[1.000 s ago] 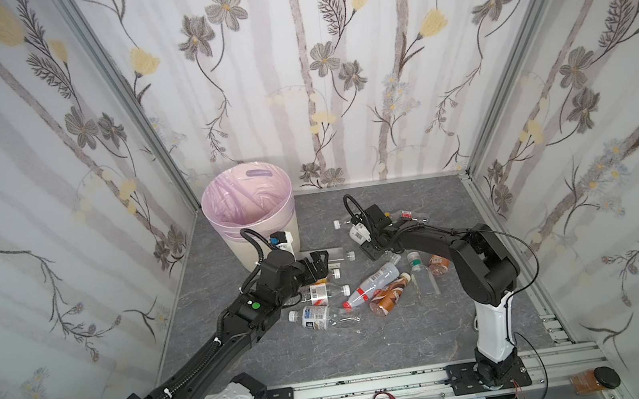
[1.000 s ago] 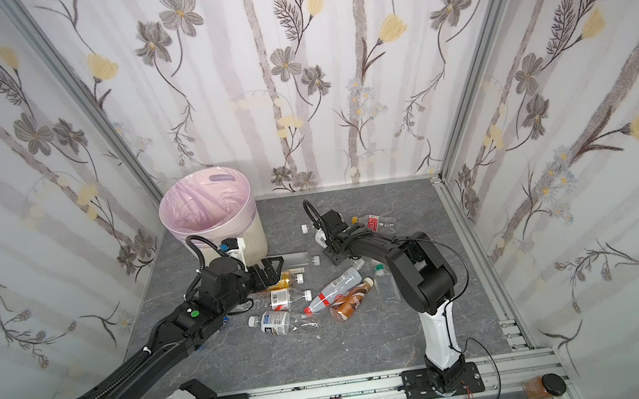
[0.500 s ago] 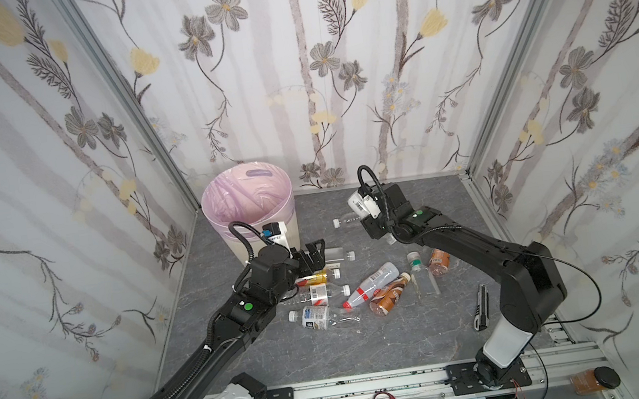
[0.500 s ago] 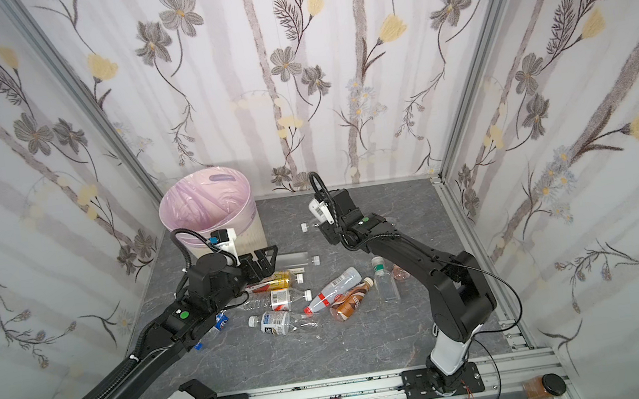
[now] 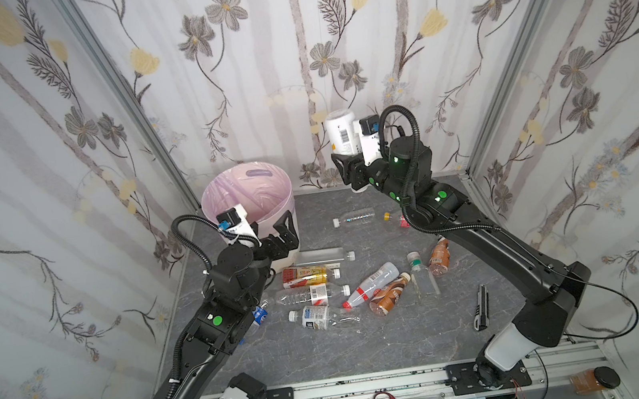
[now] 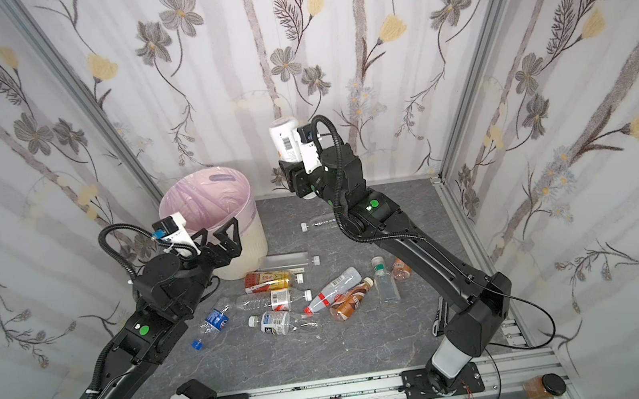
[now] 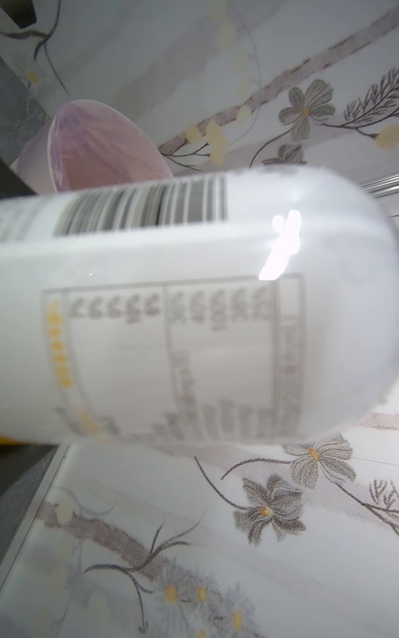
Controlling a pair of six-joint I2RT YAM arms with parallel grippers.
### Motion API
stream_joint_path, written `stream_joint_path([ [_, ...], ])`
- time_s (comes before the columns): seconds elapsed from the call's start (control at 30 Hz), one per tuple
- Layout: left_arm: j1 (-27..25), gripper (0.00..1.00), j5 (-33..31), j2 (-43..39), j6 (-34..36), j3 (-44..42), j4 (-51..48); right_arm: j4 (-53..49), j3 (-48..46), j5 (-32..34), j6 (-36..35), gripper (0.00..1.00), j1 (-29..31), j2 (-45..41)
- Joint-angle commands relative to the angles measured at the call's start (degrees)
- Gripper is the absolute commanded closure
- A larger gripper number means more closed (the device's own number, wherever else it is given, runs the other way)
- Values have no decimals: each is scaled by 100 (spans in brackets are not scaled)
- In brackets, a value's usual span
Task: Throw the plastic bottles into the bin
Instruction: 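Lift the white bottle over the bin, open right gripper while left arm rises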
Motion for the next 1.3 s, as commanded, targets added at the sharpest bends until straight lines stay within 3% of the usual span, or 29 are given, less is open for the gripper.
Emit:
stream_joint_path([
  [0.0,214,0,-493,-229,52,84,51,391,537,-60,329,35,140,261],
  [0.3,654,0,-727,-1089,-259,-248,49,2237,704,-43,785,36,479,177],
  [0.47,735,0,-1008,-1339,-395,-303,60,2424,1268,-13,933,35,587,671],
  [0.57,753,0,-966,-1330,-396,-295,49,2270,2059,-265,1211,35,619,1413],
  [0.73,771,0,-786,-1344,-401,-399,43,1291,4457,-548,1449,32,645,3481],
  [0.83,770,0,-717,-1370,-437,-491,22,1385,4484,-579,1576,36,633,3987],
  [0.87,772,0,-685,-1379,-456,-530,20,1344,4486,-678,1664,32,593,4092],
  [0.9,771,0,-650,-1376,-474,-556,25,1322,4486,-842,1747,22,555,4159],
  [0.93,775,0,-611,-1365,-483,-592,17,1294,4482,-1023,1732,7,552,4152],
  [0.97,775,0,-575,-1337,-481,-613,24,1230,4482,-1184,1555,1,573,4071],
  [1.07,775,0,-464,-1252,-510,-672,21,886,4458,-938,875,0,647,3591],
  [1.27,771,0,-275,-1008,-514,-712,34,749,3767,-765,549,0,641,2354],
])
